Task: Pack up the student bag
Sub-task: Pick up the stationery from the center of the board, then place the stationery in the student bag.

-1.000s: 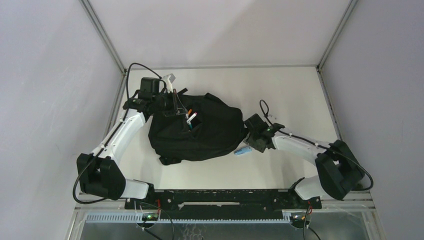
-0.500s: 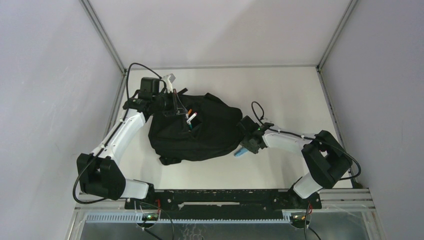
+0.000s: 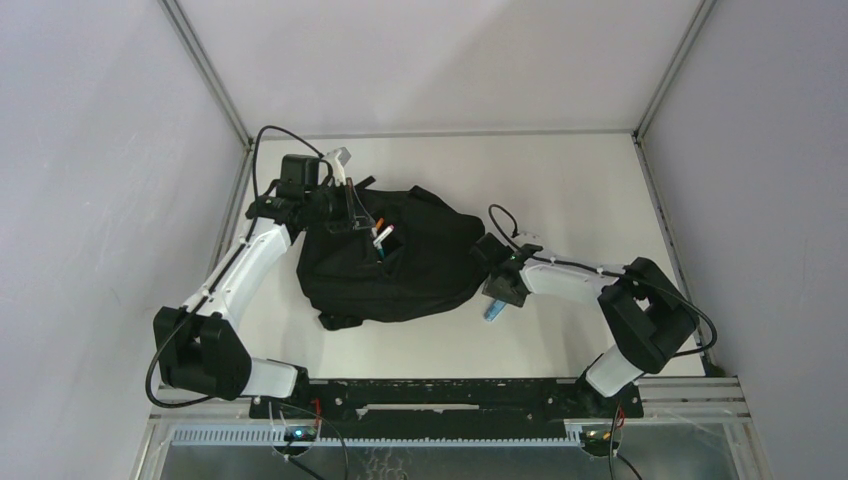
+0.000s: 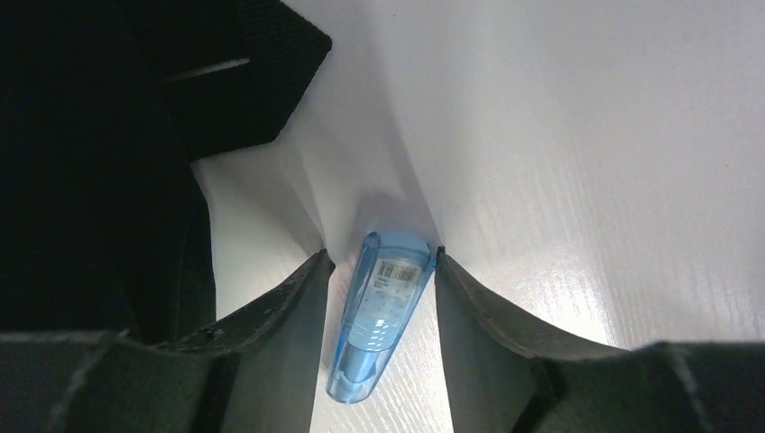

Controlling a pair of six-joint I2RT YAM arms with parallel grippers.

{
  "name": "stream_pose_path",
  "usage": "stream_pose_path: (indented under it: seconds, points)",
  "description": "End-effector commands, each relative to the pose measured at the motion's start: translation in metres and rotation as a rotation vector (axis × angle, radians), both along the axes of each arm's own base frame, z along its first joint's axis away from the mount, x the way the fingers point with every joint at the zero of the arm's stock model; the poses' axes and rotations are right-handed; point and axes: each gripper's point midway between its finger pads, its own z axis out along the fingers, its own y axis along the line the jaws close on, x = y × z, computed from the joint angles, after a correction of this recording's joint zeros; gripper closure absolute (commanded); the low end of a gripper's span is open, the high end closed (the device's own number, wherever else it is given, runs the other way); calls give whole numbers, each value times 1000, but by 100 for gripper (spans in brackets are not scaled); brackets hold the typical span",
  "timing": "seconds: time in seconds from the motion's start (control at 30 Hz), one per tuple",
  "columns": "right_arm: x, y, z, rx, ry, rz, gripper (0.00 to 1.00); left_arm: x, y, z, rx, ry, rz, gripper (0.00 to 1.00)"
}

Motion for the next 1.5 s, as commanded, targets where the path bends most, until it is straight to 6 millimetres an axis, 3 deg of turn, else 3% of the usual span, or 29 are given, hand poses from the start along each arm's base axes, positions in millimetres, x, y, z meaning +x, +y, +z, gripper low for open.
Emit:
stream_pose_path:
  seconds: [0.0,0.2,0.3,0.5,0.63,0.7,0.87,1.0,1.13,1.27,1.4,1.47]
  points:
    - [-10,12,1,3,34,78,44,0,-8,12,-45,-52,-26,100]
    - [-26,27,-2,49,80,83,44,0,-7,11,-43,-51,-25,100]
    - [-23,31,-2,76,75,75,48,-1,-10,9,-55,-37,-32,100]
    - [-17,26,-4,65,67,86,66,-3,-10,9,-56,-37,-35,100]
    - [-18,10,2,30,45,61,87,-4,-9,10,-56,-39,-35,100]
    - [-15,1,12,27,20,40,99,-4,-10,10,-57,-39,-35,100]
    - [-3,-1,56,94,-120,52,100,-4,-12,9,-68,-31,-48,100]
    - [12,8,112,198,-306,66,100,-3,-13,9,-72,-31,-47,100]
    - [37,49,171,352,-492,185,100,-2,-15,10,-82,-31,-47,100]
    - [65,114,206,445,-530,319,100,-2,-15,11,-86,-35,-46,100]
    - [85,177,213,533,-515,418,100,-3,-15,13,-89,-51,-45,100]
    - [94,203,206,570,-493,438,100,-3,-15,15,-93,-53,-49,100]
